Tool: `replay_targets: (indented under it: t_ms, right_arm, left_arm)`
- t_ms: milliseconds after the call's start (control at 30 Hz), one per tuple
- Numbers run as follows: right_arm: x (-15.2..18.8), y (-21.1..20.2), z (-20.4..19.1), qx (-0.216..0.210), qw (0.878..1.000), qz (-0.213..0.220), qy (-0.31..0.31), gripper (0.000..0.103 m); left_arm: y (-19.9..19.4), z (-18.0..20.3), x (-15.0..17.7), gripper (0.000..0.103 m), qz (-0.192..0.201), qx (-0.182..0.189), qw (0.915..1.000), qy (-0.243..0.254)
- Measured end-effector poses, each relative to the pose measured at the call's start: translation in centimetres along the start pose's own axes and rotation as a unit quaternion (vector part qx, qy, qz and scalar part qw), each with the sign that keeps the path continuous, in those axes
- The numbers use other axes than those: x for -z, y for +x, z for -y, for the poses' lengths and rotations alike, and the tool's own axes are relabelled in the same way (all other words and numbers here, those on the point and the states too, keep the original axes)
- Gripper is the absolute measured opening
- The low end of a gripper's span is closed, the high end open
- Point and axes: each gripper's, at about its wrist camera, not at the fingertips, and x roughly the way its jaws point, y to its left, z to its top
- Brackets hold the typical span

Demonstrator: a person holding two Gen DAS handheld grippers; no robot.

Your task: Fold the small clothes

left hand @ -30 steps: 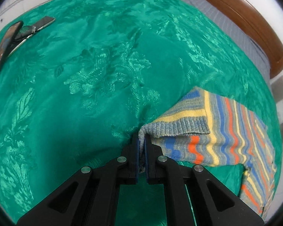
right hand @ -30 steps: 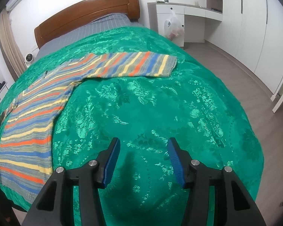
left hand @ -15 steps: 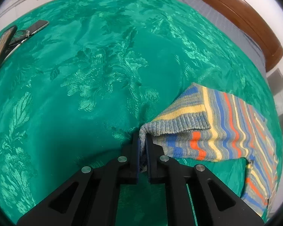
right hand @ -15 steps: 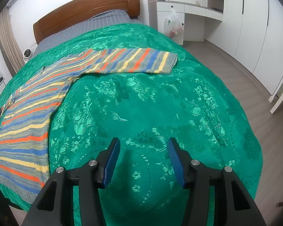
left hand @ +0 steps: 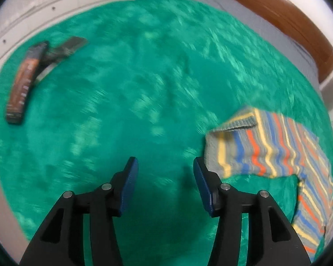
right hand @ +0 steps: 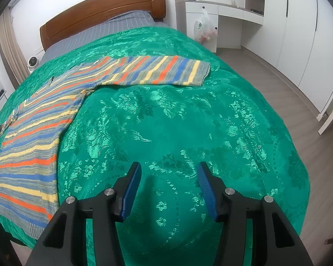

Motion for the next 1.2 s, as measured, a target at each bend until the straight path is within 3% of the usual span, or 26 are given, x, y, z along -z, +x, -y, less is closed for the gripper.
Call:
replay_targets:
  t_ms: [67,167,233,333,400,533,633,733,867,967,1100,1200]
  right_arm:
    - [0.0,0.1,-0.1,0.001,1.000,-0.002,-0.002,0.053]
    - [0.0,0.3,-0.4,0.004,1.000,-0.009,-0.009,0.054]
    - [0.0,0.4,-0.6,0.005,1.000,-0.011,-0.013,0.054]
    - [0.0,0.4,-0.6,0.007,1.000,-0.011,-0.016,0.054]
    - [0.0,0.4,-0.6,0.007,1.000,-0.011,-0.015,0.054]
    - [-0.1,0.2,-0.4,0.009,1.000,-0.010,-0.012,0.054]
    - [-0.1,0.2,-0.3,0.012,1.000,-0.008,-0.008,0.054]
    - [-0.3,0.3,-0.3,0.015,1.000,-0.011,-0.008,0.054]
    - [-1.1,-0.9,-0.8,0.001,1.000,0.014,-0.006,0.055]
    - [-2.4,-1.3,-2.1,-0.006,0.999,0.039,-0.015,0.066]
    - [-4.5,0.6,-3.6,-0.010,0.998,0.064,-0.025,0.074]
    - [-5.0,3.8,-3.8,-0.004,0.998,0.057,-0.018,0.075]
  left_arm:
    - [-1.3,-0.7,-0.7,0.056,0.019,0.010,0.9997,-0.011]
    - [-2.6,0.3,-1.5,0.067,0.038,0.039,0.9985,-0.008]
    - [-2.3,3.1,-1.6,0.073,0.026,0.061,0.9975,0.025]
    - [-0.7,7.4,-1.1,0.077,0.008,0.061,0.9947,0.083]
    - [1.4,9.6,-0.9,0.077,-0.005,0.035,0.9936,0.107]
    - [5.4,7.9,-1.5,0.077,-0.036,-0.042,0.9966,0.062]
    - [5.0,4.4,-1.9,0.077,-0.016,-0.065,0.9974,0.026]
    - [2.6,2.1,-1.5,0.077,0.012,-0.086,0.9954,0.040]
    - [-2.1,0.2,2.1,0.083,0.052,-0.035,0.9959,0.066]
    - [-3.2,1.0,5.5,0.087,0.056,0.003,0.9947,0.085]
    - [-1.0,5.3,7.8,0.089,0.040,0.032,0.9928,0.108]
    - [0.3,7.8,8.5,0.103,0.051,0.025,0.9928,0.106]
